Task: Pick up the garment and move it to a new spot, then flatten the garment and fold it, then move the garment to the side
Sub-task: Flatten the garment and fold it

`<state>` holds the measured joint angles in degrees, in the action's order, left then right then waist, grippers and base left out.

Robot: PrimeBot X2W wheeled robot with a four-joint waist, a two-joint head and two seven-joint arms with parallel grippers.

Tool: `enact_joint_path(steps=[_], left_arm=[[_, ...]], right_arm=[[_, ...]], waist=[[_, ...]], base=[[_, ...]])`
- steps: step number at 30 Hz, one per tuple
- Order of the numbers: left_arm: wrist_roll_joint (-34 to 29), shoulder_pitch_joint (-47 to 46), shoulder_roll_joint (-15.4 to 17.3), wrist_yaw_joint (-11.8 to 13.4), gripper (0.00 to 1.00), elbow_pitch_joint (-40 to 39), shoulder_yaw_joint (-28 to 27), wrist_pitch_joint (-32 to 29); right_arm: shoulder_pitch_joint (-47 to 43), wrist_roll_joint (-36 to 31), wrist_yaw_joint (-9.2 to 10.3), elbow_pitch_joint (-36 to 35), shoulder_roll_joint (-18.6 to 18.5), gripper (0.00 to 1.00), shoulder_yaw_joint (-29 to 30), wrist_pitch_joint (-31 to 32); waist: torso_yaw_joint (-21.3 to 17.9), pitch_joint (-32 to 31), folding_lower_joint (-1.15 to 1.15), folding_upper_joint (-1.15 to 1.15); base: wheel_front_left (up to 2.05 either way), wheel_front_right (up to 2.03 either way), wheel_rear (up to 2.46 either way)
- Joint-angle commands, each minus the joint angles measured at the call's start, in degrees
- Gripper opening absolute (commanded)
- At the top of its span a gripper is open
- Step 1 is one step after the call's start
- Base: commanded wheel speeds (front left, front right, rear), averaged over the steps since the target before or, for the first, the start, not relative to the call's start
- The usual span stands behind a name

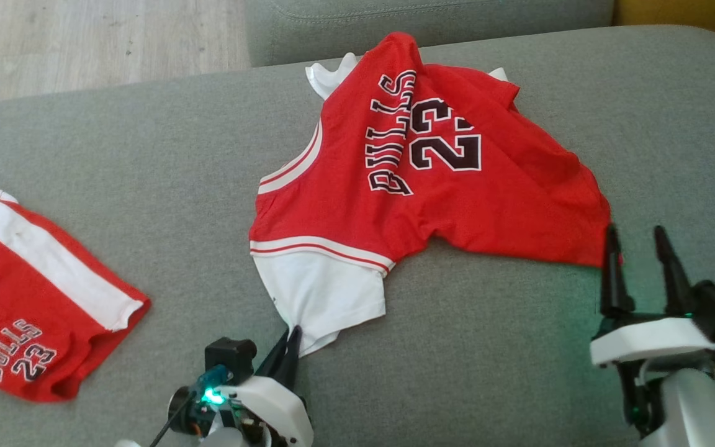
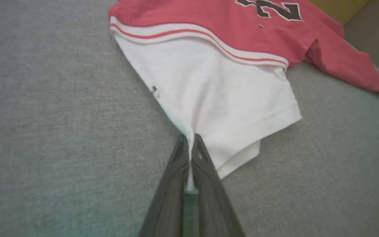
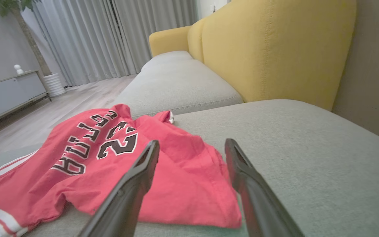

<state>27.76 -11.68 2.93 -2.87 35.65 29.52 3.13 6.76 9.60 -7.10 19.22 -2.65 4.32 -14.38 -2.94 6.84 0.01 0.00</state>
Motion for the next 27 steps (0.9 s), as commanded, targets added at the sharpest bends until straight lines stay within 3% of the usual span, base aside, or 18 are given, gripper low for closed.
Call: enact_joint_path(steps=[1,12,27], left_arm=[[0.3,-0.4,0.1,-0.1,0.0,0.0,-0.8,0.0],[1.2,-1.7,0.4,1.2,0.0,-4.6,-5.5,10.6],[-1.7,0.6,0.2,0.8,0.0,-16.1,-12.1,11.9]], right_arm=[[2.5,0.2,-0.39,-1.6,-0.2,1.0,-0.6,-0.6],[4.4,-3.6,-0.39,6.3,-0.2,1.0,5.9,2.8],[12.5,1.0,-0.39,25.5,-0.2,1.0,10.8,2.5]], waist=[[0.2,-0.1,-0.01,0.0],[1.8,-0.9,-0.01,0.0],[4.2,0.4,-0.01,0.0]], base=[[0.0,0.0,0.0],[0.0,0.0,0.0],[0.0,0.0,0.0]])
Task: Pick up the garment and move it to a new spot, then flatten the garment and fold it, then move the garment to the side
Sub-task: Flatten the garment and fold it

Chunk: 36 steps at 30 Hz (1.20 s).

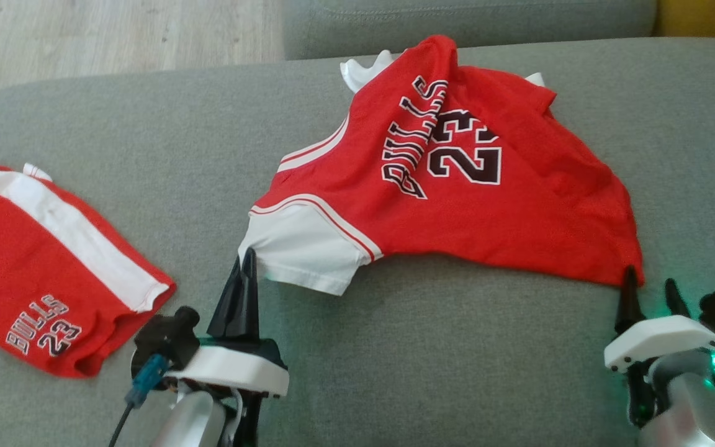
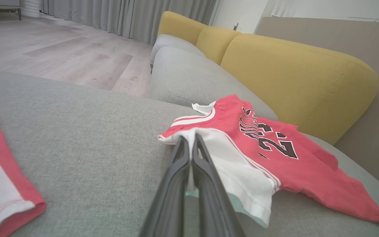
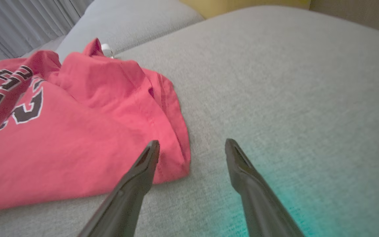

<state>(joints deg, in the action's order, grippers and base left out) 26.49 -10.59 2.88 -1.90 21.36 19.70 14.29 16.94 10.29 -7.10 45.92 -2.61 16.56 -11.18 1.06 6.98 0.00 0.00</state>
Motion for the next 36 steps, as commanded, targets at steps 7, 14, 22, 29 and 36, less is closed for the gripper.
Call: enact_joint_path(steps=[7,14,22,29,36], left_arm=[[-1.5,0.0,0.1,-1.0,0.0,-3.2,-3.0,0.7],[-1.2,-0.1,0.0,-1.0,0.0,-3.2,-3.5,0.7],[-0.7,0.6,0.0,0.1,0.0,-3.3,-5.1,0.7],[0.8,-0.1,0.0,-0.5,0.0,-6.4,-8.9,0.7],[3.0,-4.7,0.7,-1.0,0.0,-11.5,-12.3,0.6]], right_arm=[[6.9,2.1,-0.39,9.8,-0.3,1.0,-2.0,-1.4],[10.6,2.5,-0.39,16.8,-0.3,0.0,-4.7,-2.9],[12.6,2.4,-0.39,16.5,-0.3,0.0,-6.2,-3.7],[12.3,1.7,-0.39,5.1,-0.3,0.0,-9.2,-3.8],[13.4,0.7,-0.39,-9.4,-0.3,0.0,-11.2,-0.5]], waist=[[0.9,1.7,0.0,0.0],[0.7,1.6,0.0,0.0],[-0.1,-1.1,0.0,0.0],[-0.9,-4.8,0.0,0.0],[-1.0,-8.2,0.0,0.0]], base=[[0.0,0.0,0.0],[0.0,0.0,0.0],[0.0,0.0,0.0],[0.0,0.0,0.0],[0.0,0.0,0.0]])
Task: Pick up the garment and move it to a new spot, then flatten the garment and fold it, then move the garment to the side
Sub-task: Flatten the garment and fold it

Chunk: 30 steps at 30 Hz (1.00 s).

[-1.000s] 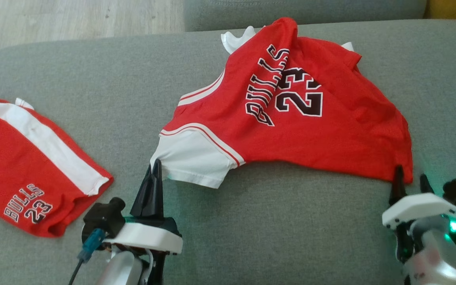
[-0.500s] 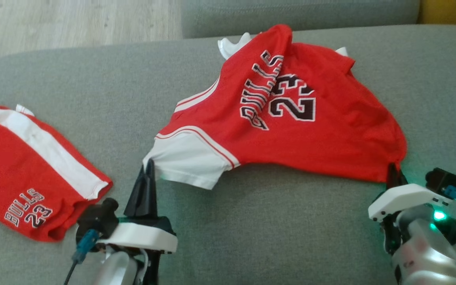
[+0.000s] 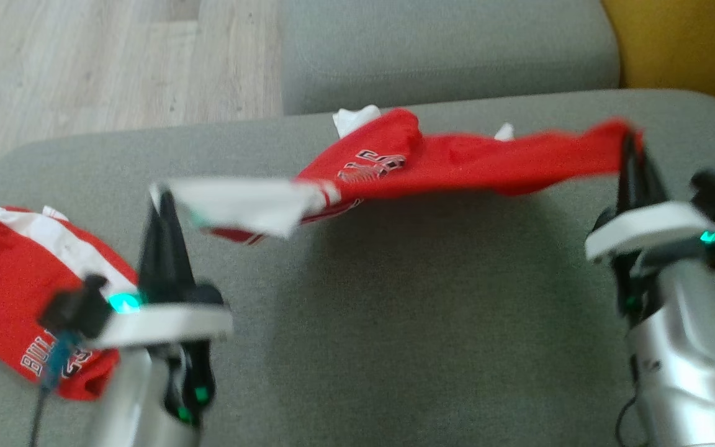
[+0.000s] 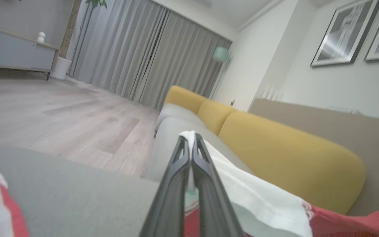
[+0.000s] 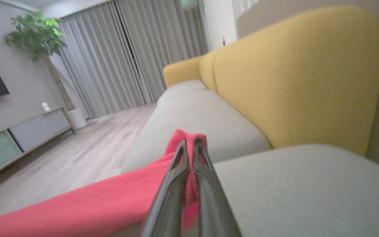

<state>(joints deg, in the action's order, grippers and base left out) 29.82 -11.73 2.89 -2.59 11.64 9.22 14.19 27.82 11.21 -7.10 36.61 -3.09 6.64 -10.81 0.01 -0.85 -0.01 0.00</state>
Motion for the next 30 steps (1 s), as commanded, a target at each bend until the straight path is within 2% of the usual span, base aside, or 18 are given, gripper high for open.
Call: enact_joint_path(steps=[1,7,11,18,21,24,27,30], left_arm=[[0.4,-4.9,0.7,-0.3,0.0,-3.0,-2.4,0.3],[2.1,-13.3,3.6,1.0,0.0,-12.6,-5.6,-3.8],[3.1,-17.7,5.2,2.7,0.0,-19.8,-7.6,-7.4],[4.9,-19.6,6.8,5.5,0.0,-26.5,-8.4,-14.6],[4.9,-20.1,7.8,6.4,0.0,-26.2,-8.3,-17.4],[6.1,-22.5,8.6,6.3,0.0,-22.7,-7.9,-20.5],[6.5,-28.3,10.5,5.3,0.0,-16.7,-7.6,-23.2],[6.1,-37.6,12.7,3.3,0.0,-8.3,-7.3,-23.8]], right_arm=[[2.8,-0.4,-0.39,-3.1,-0.1,0.0,-1.1,0.3],[3.8,-0.5,-0.39,-22.1,-2.4,0.0,-3.0,8.0],[4.3,0.3,-0.39,-33.5,-2.5,0.0,-2.2,12.8],[-0.1,1.0,-0.39,-46.4,-0.8,0.0,-1.6,21.5],[-1.6,1.0,-0.39,-48.4,-0.3,0.0,-1.1,24.2],[-0.6,0.6,-0.39,-47.1,0.0,0.0,-0.6,27.0],[5.1,0.1,-0.39,-43.4,0.1,0.0,-0.6,28.9],[15.0,-0.6,-0.39,-35.8,0.1,0.0,-0.6,29.2]], waist=[[0.1,-0.8,0.01,0.0],[0.2,-2.3,0.01,0.0],[0.3,-2.9,0.01,0.0],[0.5,-2.4,0.01,0.0],[0.3,-1.0,0.01,0.0],[0.1,1.3,0.01,0.0],[-0.4,6.4,0.01,0.0],[-1.1,12.1,0.01,0.0]], base=[[0.0,0.0,0.0],[0.0,0.0,0.0],[0.0,0.0,0.0],[0.0,0.0,0.0],[0.0,0.0,0.0],[0.0,0.0,0.0],[0.0,0.0,0.0],[0.0,0.0,0.0]])
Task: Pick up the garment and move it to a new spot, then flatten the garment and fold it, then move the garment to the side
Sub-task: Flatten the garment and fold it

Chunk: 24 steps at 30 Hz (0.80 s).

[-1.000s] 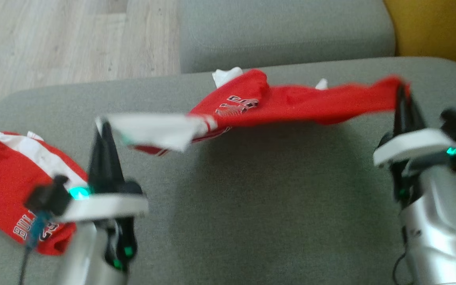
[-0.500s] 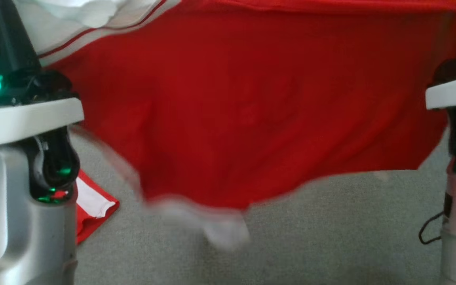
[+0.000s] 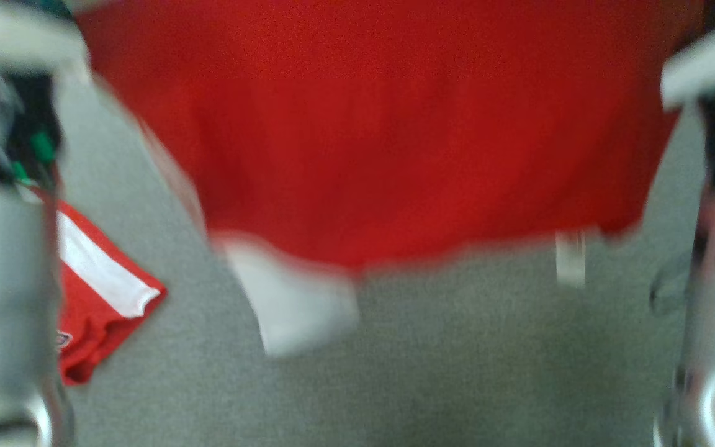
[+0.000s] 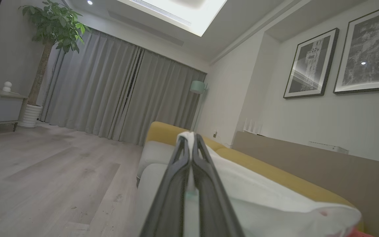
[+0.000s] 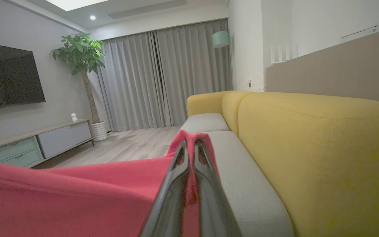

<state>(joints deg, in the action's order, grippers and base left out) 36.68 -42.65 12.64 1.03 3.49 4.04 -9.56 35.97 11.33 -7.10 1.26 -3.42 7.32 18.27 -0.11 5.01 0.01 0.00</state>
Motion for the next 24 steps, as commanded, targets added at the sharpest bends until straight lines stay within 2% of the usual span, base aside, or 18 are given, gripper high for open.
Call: enact_joint_path(steps=[1,4,7,11,17,24], left_arm=[[-1.0,-10.4,3.6,-1.0,0.0,3.1,-2.1,0.2],[-2.1,-21.4,4.5,-2.1,0.0,12.4,-2.4,3.2],[-3.0,-30.2,4.4,-3.3,0.0,20.3,-2.4,7.3],[-3.6,-35.3,3.3,-5.0,0.0,28.6,-1.5,12.7],[-3.4,-32.0,1.4,-7.4,0.0,36.4,1.5,16.9],[-3.8,-17.4,1.4,-8.4,0.0,39.8,7.1,19.5]], right_arm=[[10.7,-1.3,-0.39,2.7,0.4,0.0,-1.2,-0.5],[22.4,-3.5,-0.39,12.2,-0.7,0.0,-1.0,-4.8],[31.7,-5.0,-0.39,21.5,-1.3,0.0,1.6,-10.2],[37.1,-7.5,-0.39,32.6,-2.2,0.0,3.7,-16.9],[34.6,-8.9,-0.39,47.3,-3.6,0.0,3.7,-19.9],[25.5,-7.2,-0.39,61.3,-6.6,0.0,-2.6,-13.2]], waist=[[-1.2,8.1,-0.01,0.0],[-1.1,12.5,-0.01,0.0],[-0.5,15.5,-0.01,0.0],[0.5,16.9,-0.01,0.0],[1.9,16.3,-0.01,0.0],[3.7,12.5,-0.01,0.0]], base=[[0.0,0.0,0.0],[0.0,0.0,0.0],[0.0,0.0,0.0],[0.0,0.0,0.0],[0.0,0.0,0.0],[0.0,0.0,0.0]])
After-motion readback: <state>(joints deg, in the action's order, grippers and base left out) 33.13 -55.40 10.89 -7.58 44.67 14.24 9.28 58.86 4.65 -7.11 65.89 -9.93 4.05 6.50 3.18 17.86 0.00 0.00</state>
